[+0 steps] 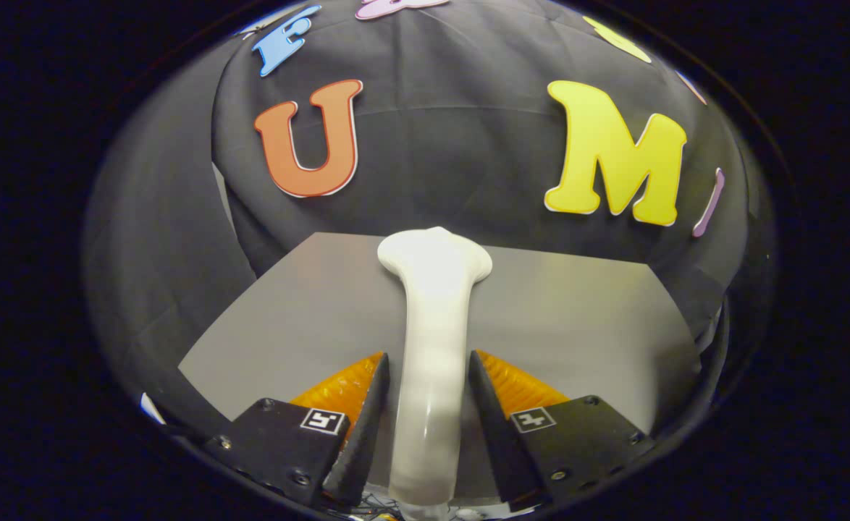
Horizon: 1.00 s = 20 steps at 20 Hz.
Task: Iron the clothes twice with a garment steamer, once on the left side and once on the right side.
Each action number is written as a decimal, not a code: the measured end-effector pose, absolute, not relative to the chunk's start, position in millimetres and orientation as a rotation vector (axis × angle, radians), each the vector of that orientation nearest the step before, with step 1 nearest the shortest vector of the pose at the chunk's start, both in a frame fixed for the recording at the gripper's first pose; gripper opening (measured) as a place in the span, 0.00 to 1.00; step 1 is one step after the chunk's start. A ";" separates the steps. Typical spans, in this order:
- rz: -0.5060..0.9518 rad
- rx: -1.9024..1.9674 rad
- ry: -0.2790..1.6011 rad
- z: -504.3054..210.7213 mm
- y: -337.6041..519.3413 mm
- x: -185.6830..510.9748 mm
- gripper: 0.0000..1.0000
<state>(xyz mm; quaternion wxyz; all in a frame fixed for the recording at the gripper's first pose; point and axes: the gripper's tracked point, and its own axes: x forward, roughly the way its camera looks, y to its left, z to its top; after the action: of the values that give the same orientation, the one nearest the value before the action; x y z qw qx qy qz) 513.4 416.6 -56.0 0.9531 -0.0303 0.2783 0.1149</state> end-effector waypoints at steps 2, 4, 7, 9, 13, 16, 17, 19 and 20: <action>0.202 -0.058 0.571 -54.7 411.1 512.7 0.54; 0.211 -0.054 0.581 -54.8 414.7 512.7 0.42; 0.269 -0.025 0.586 -55.5 417.1 512.2 0.40; 0.282 -0.008 0.587 -53.9 412.4 506.2 0.39; 0.313 0.029 0.557 -40.8 396.2 475.1 0.39; 0.343 0.056 0.531 -30.9 382.5 446.0 0.38; 0.351 0.058 0.513 -24.6 376.5 436.1 0.38; 0.363 0.071 0.477 -13.7 365.4 412.9 0.38; 0.367 0.081 0.458 -6.5 358.5 399.6 0.38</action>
<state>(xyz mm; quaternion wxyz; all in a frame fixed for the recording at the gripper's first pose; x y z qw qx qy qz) 399.6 358.5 -6.5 0.9564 0.0398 0.2259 0.1806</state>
